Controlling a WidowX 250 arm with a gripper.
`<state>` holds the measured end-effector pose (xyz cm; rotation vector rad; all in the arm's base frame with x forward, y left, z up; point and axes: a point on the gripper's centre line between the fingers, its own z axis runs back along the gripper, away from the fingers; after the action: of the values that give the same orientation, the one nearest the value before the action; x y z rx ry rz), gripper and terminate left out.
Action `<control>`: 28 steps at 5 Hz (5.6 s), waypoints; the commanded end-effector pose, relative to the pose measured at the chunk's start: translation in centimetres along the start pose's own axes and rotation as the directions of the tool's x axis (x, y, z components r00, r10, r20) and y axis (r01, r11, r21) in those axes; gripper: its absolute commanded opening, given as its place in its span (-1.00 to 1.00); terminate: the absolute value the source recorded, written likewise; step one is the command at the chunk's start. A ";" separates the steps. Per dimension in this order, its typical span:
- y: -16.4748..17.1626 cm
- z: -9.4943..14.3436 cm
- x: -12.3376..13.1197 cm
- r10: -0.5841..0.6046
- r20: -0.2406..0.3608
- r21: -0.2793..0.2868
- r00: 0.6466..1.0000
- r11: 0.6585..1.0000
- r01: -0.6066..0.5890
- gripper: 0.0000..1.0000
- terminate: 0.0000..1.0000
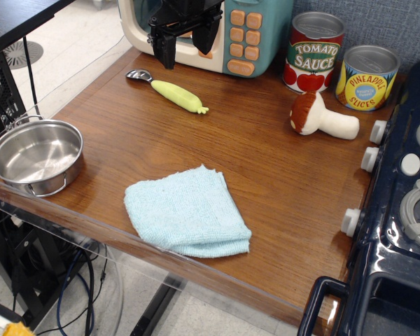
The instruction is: PICK UP THE VESSEL AND PUT ANOTHER SIDE OF THE TABLE
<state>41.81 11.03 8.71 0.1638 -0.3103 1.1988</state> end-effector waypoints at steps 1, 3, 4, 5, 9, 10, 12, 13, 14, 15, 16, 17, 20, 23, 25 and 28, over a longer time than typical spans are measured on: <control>0.0 0.0 0.0 0.000 0.000 0.000 1.000 1.000 0.000 1.00 -1.00; 2.2 0.7 -2.7 -0.116 0.006 0.009 0.993 0.993 0.116 1.00 -1.00; 4.1 1.4 -3.3 -0.159 0.008 -0.008 0.987 0.987 0.159 1.00 -1.00; 6.6 1.5 -3.4 -0.244 -0.008 -0.006 0.970 0.970 0.244 1.00 -1.00; 15.4 -0.7 -1.8 -0.416 -0.037 0.037 0.908 0.908 0.418 1.00 -1.00; 15.8 -1.6 -1.8 -0.416 -0.065 0.070 0.907 0.905 0.420 1.00 -1.00; 15.2 -3.6 -2.4 -0.430 -0.103 0.110 0.897 0.891 0.440 1.00 -1.00; 15.1 -3.9 -2.4 -0.424 -0.102 0.104 0.900 0.895 0.433 -1.00 -1.00; 15.2 -3.5 -2.3 -0.425 -0.074 0.120 0.902 0.895 0.431 -1.00 -1.00; 15.2 -3.5 -2.3 -0.419 -0.071 0.120 0.905 0.897 0.425 -1.00 -1.00; 15.1 -3.4 -2.3 -0.425 -0.066 0.116 0.903 0.895 0.430 -1.00 -1.00; 14.7 -3.0 -2.3 -0.421 -0.059 0.115 0.905 0.898 0.425 -1.00 -1.00; 12.0 2.1 -3.1 -0.431 0.013 0.007 0.902 0.902 0.431 -1.00 -1.00; 2.5 7.2 -12.6 -0.634 0.028 -0.159 0.772 0.760 0.630 -1.00 -1.00; -2.1 6.3 -17.0 -0.724 0.007 -0.196 0.690 0.675 0.711 -1.00 -1.00; -3.0 3.6 -19.7 -0.788 -0.026 -0.169 0.616 0.610 0.774 -1.00 -1.00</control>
<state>37.54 -8.47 3.95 0.1153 -0.1462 0.2930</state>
